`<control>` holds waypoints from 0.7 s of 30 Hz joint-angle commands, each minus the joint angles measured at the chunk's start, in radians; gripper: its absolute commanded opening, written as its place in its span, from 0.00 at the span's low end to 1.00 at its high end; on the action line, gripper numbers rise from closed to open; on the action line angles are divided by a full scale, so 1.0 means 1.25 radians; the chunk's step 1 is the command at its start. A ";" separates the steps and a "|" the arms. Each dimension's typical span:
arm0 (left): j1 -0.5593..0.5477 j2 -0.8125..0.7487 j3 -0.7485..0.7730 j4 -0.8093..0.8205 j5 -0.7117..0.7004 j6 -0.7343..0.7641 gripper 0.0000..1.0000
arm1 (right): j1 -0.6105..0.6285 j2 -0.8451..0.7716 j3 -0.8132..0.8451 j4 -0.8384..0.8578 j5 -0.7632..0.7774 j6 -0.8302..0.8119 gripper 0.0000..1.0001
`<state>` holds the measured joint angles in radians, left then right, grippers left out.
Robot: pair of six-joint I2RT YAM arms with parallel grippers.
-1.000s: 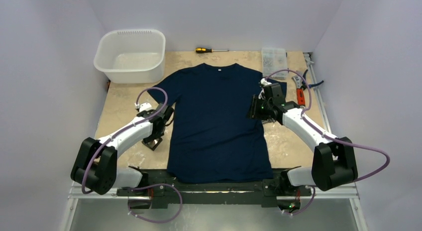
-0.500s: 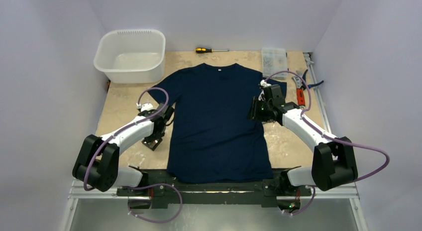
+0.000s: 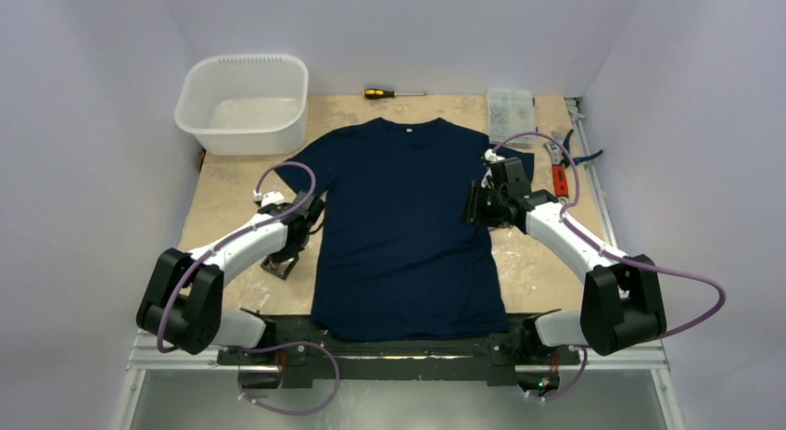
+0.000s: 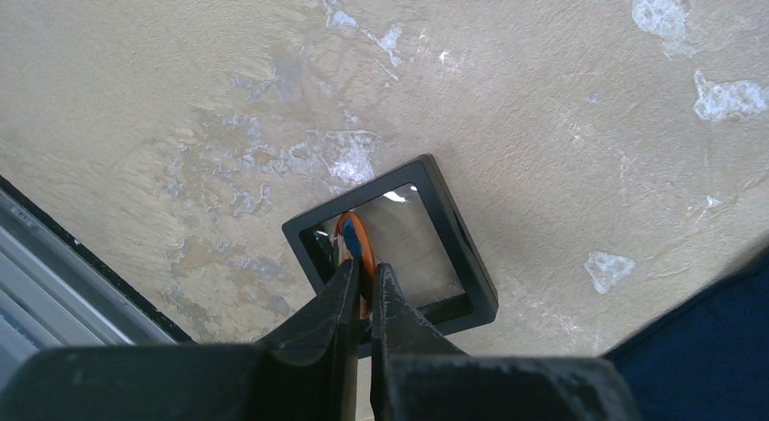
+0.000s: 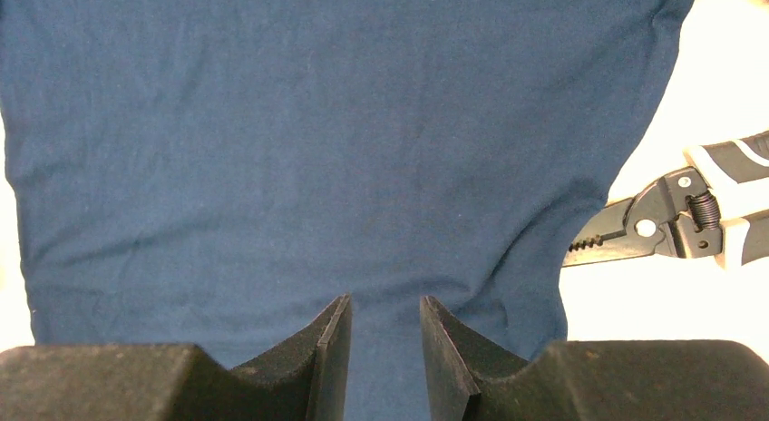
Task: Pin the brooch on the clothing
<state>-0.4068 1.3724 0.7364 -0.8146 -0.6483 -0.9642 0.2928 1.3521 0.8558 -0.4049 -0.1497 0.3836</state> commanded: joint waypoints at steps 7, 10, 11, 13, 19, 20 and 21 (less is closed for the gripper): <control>0.001 0.006 0.098 -0.068 0.003 0.024 0.00 | 0.001 -0.032 0.012 -0.009 -0.004 -0.008 0.36; 0.001 0.005 0.128 -0.091 0.008 0.044 0.00 | 0.001 -0.034 0.015 -0.008 -0.005 -0.004 0.36; 0.001 0.006 0.139 -0.095 0.012 0.052 0.00 | 0.001 -0.034 0.017 -0.010 -0.006 -0.004 0.36; 0.001 0.004 0.163 -0.118 0.009 0.061 0.00 | 0.001 -0.035 0.021 -0.012 -0.006 -0.004 0.36; 0.001 -0.026 0.211 -0.154 -0.007 0.119 0.00 | 0.001 -0.036 0.031 -0.020 -0.011 -0.004 0.36; 0.001 -0.035 0.215 -0.148 -0.003 0.134 0.00 | 0.001 -0.037 0.031 -0.019 -0.013 -0.003 0.36; 0.001 -0.047 0.216 -0.135 0.012 0.154 0.00 | 0.001 -0.037 0.033 -0.020 -0.016 -0.003 0.36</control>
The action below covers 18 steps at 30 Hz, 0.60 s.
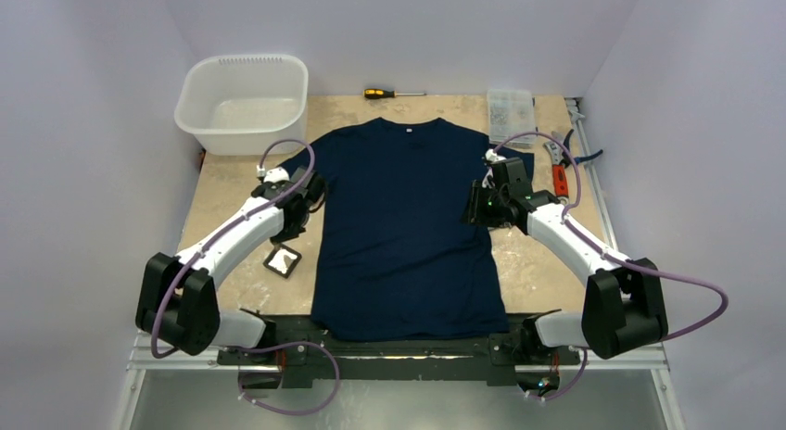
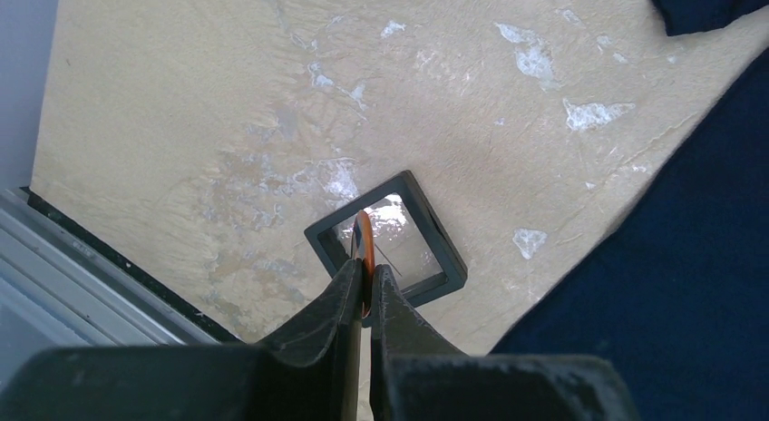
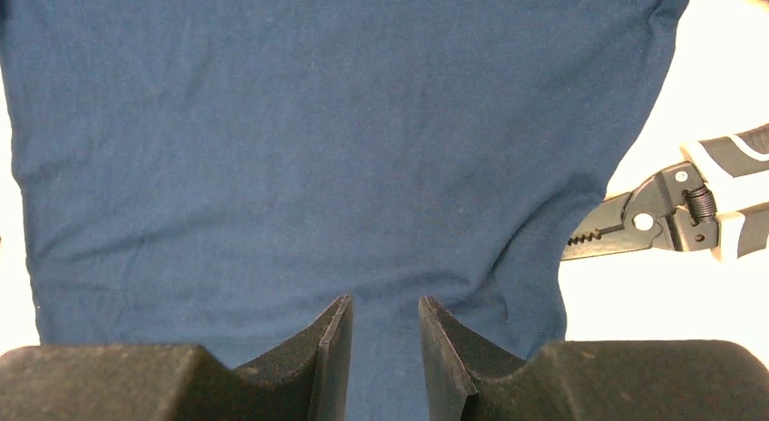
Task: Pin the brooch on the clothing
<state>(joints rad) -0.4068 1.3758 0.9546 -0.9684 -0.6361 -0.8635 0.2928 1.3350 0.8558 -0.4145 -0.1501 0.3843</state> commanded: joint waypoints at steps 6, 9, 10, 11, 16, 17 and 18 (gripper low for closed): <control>0.001 -0.137 0.043 0.129 0.077 0.217 0.00 | 0.001 -0.025 0.055 -0.003 -0.071 -0.004 0.37; 0.001 -0.152 0.060 0.177 0.104 0.261 0.00 | 0.002 -0.034 0.075 -0.005 -0.087 -0.002 0.38; 0.001 -0.156 0.063 0.196 0.120 0.277 0.00 | 0.002 -0.037 0.085 -0.004 -0.096 -0.001 0.38; 0.001 -0.159 0.065 0.219 0.142 0.295 0.00 | 0.002 -0.041 0.093 -0.004 -0.107 0.000 0.39; 0.001 -0.148 0.079 0.311 0.269 0.328 0.00 | 0.009 -0.065 0.119 0.028 -0.195 0.007 0.46; 0.000 -0.138 0.089 0.316 0.282 0.314 0.00 | 0.012 -0.072 0.123 0.039 -0.210 0.006 0.48; 0.000 -0.126 0.102 0.317 0.292 0.298 0.00 | 0.017 -0.078 0.126 0.049 -0.223 0.003 0.49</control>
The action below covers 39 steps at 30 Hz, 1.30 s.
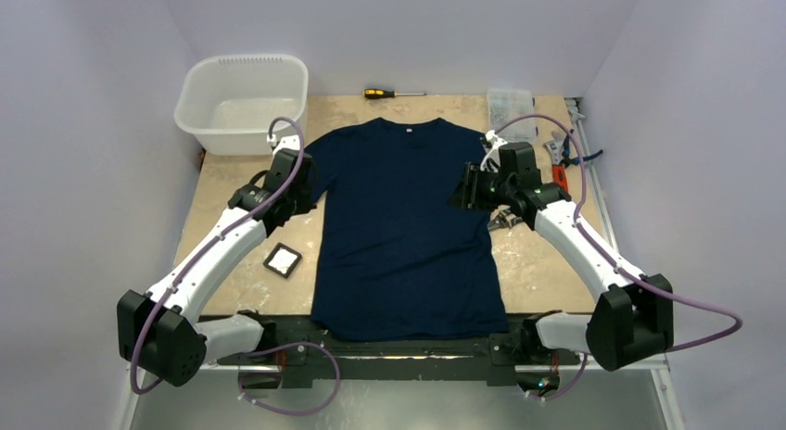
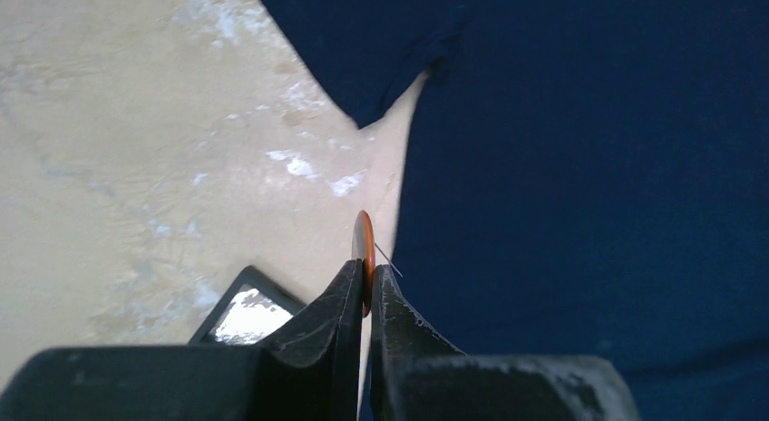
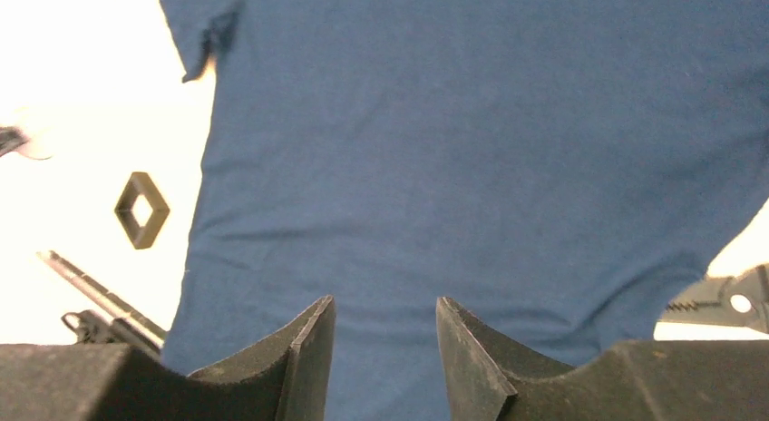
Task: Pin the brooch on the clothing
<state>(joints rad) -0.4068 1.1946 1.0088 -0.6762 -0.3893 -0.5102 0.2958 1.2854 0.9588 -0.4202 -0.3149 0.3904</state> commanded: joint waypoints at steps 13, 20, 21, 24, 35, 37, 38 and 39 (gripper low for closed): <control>-0.035 0.250 0.268 0.007 0.230 -0.243 0.00 | 0.168 -0.085 0.010 0.301 -0.040 -0.025 0.58; -0.064 0.286 0.312 0.009 0.291 -0.348 0.00 | 0.291 -0.027 0.031 0.381 0.047 -0.101 0.55; -0.068 0.289 0.318 0.011 0.295 -0.358 0.00 | 0.305 -0.018 0.033 0.393 0.066 -0.107 0.54; -0.076 0.296 0.335 0.007 0.306 -0.382 0.00 | 0.342 0.015 0.033 0.439 0.122 -0.117 0.52; -0.081 0.299 0.358 0.007 0.330 -0.401 0.00 | 0.409 0.095 0.075 0.476 0.273 -0.131 0.49; -0.081 0.301 0.359 0.007 0.336 -0.402 0.00 | 0.416 0.110 0.086 0.472 0.286 -0.139 0.50; -0.081 0.302 0.361 0.006 0.340 -0.403 0.00 | 0.419 0.116 0.089 0.472 0.295 -0.143 0.50; -0.081 0.303 0.362 0.006 0.343 -0.407 0.00 | 0.423 0.121 0.094 0.472 0.303 -0.148 0.50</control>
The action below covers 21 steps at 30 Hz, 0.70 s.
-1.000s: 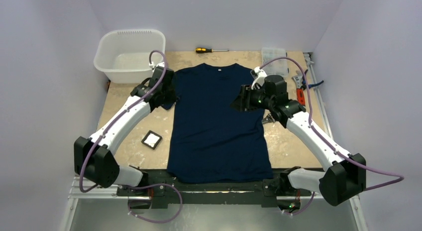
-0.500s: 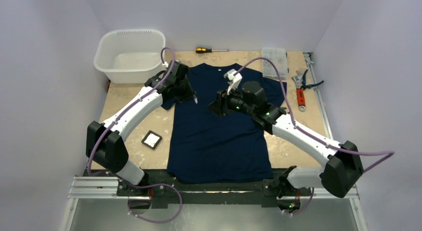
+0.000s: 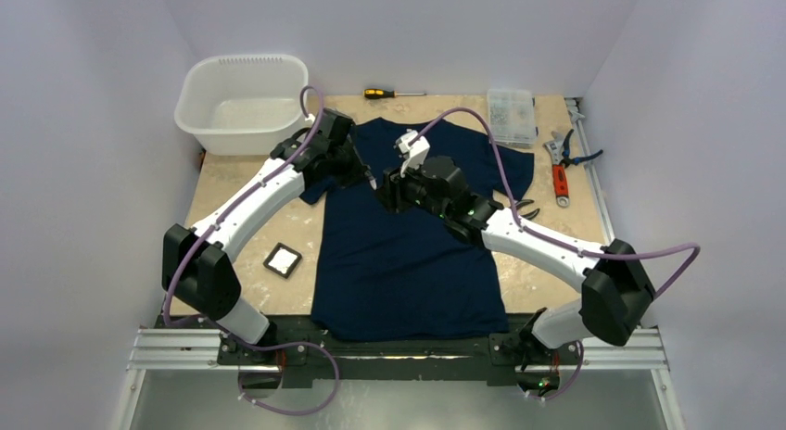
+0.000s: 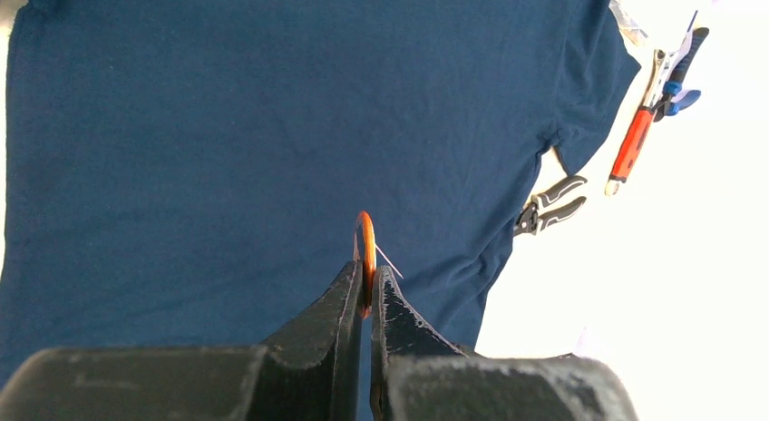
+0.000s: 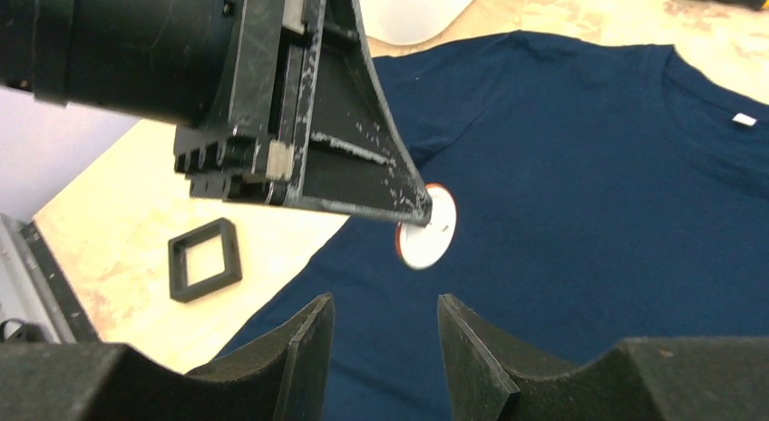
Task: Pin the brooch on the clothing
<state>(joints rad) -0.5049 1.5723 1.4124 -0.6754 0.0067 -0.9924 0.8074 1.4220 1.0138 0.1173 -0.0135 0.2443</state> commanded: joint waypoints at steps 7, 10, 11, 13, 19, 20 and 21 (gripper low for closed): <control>-0.002 0.005 0.038 0.028 0.057 -0.059 0.00 | 0.049 0.039 0.063 0.056 0.156 -0.060 0.46; -0.002 0.008 0.039 0.031 0.075 -0.078 0.00 | 0.057 0.044 0.062 0.066 0.199 -0.074 0.44; -0.002 0.010 0.038 0.034 0.080 -0.081 0.00 | 0.058 0.048 0.062 0.067 0.210 -0.081 0.43; -0.002 0.010 0.038 0.037 0.085 -0.087 0.00 | 0.059 0.055 0.070 0.061 0.228 -0.095 0.41; -0.002 0.008 0.038 0.043 0.095 -0.094 0.00 | 0.061 0.074 0.084 0.047 0.256 -0.112 0.34; -0.002 0.009 0.037 0.044 0.098 -0.096 0.00 | 0.061 0.077 0.086 0.045 0.257 -0.112 0.34; -0.002 0.010 0.037 0.046 0.101 -0.100 0.00 | 0.061 0.082 0.087 0.044 0.257 -0.112 0.34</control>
<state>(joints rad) -0.5049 1.5864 1.4197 -0.6552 0.1020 -1.0901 0.8787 1.5078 1.0740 0.1474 0.2607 0.1314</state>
